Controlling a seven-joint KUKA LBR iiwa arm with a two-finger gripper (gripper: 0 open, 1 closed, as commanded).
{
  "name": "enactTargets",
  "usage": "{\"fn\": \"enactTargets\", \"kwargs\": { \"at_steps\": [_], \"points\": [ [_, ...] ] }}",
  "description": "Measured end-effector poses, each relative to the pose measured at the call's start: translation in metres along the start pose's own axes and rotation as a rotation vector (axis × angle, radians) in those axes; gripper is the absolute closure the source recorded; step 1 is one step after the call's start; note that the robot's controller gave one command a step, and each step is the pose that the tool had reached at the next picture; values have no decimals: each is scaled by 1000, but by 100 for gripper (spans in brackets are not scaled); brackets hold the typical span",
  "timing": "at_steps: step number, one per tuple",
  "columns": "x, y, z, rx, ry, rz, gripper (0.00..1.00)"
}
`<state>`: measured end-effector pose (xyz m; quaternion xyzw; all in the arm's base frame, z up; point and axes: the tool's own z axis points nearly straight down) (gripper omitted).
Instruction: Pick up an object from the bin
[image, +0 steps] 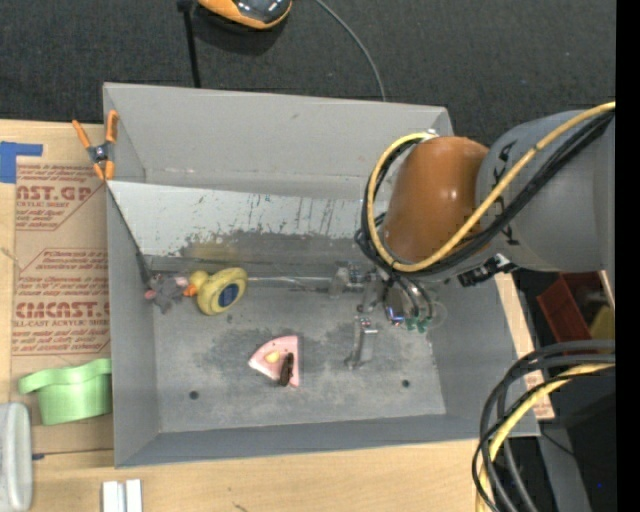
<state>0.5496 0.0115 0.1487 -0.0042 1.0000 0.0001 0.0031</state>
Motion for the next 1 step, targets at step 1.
{"fn": "enactTargets", "kwargs": {
  "at_steps": [1],
  "points": [
    [-3,37,48,0,4,-98,0]
  ]
}}
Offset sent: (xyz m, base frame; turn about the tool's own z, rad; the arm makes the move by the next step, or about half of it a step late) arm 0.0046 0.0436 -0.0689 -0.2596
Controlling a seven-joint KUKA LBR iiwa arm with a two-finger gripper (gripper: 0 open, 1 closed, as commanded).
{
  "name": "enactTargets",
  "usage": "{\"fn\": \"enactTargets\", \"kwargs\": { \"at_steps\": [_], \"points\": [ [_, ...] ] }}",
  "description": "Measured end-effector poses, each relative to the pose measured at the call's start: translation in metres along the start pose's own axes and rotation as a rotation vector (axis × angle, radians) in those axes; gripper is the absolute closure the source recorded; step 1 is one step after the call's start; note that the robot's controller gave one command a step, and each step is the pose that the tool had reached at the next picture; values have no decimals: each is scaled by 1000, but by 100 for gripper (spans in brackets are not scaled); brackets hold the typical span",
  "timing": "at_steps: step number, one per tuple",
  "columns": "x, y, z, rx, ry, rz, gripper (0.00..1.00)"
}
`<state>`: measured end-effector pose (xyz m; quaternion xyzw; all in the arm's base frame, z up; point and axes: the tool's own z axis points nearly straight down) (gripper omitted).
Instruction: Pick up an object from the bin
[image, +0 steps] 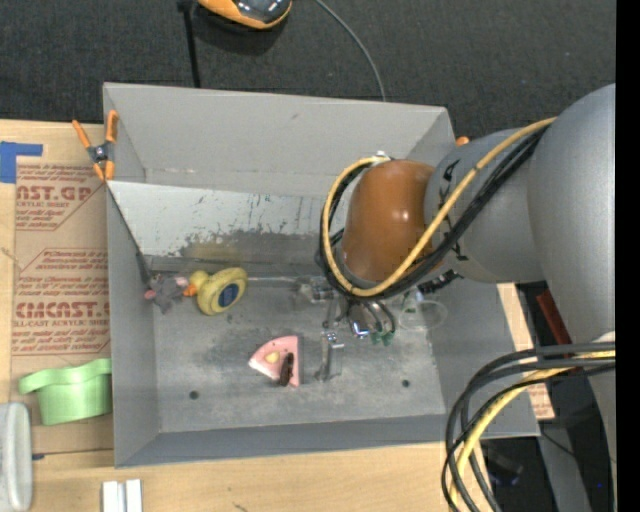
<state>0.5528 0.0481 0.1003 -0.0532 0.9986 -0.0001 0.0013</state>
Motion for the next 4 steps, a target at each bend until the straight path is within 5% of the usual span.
{"fn": "enactTargets", "kwargs": {
  "at_steps": [3,4],
  "points": [
    [10,40,30,-3,1,-308,0],
    [5,59,30,0,-4,-485,100]
  ]
}}
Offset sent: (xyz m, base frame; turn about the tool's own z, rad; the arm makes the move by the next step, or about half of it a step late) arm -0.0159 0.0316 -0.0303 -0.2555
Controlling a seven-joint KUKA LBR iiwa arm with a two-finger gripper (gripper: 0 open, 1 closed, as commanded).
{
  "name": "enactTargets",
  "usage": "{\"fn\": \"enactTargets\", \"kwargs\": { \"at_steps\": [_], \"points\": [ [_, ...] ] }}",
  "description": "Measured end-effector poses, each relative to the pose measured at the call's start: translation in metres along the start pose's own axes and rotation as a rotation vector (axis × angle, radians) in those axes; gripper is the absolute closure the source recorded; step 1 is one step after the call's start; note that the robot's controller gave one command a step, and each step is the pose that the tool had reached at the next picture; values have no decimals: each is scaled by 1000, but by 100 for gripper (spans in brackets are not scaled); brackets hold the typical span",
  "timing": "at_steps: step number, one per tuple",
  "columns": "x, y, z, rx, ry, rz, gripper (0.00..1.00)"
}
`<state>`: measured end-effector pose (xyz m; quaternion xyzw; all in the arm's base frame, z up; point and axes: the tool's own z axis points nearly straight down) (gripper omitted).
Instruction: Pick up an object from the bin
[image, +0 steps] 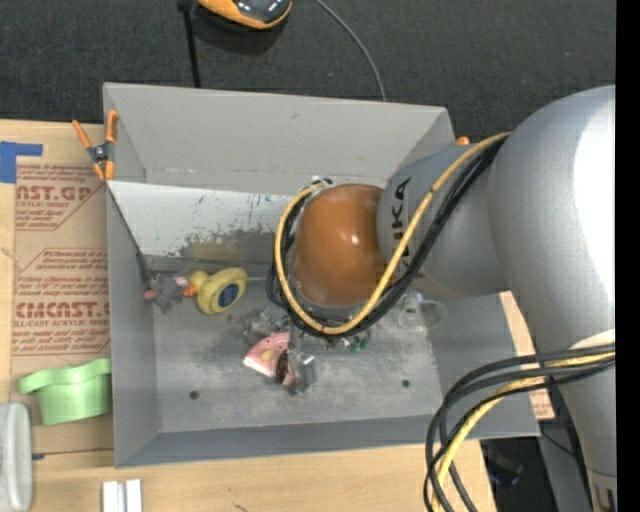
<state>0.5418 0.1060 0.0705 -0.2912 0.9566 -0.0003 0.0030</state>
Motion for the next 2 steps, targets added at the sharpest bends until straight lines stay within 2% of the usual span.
{"fn": "enactTargets", "kwargs": {
  "at_steps": [1,2],
  "points": [
    [0,0,0,0,0,0,100],
    [-9,-8,-163,3,-8,-44,100]
  ]
}}
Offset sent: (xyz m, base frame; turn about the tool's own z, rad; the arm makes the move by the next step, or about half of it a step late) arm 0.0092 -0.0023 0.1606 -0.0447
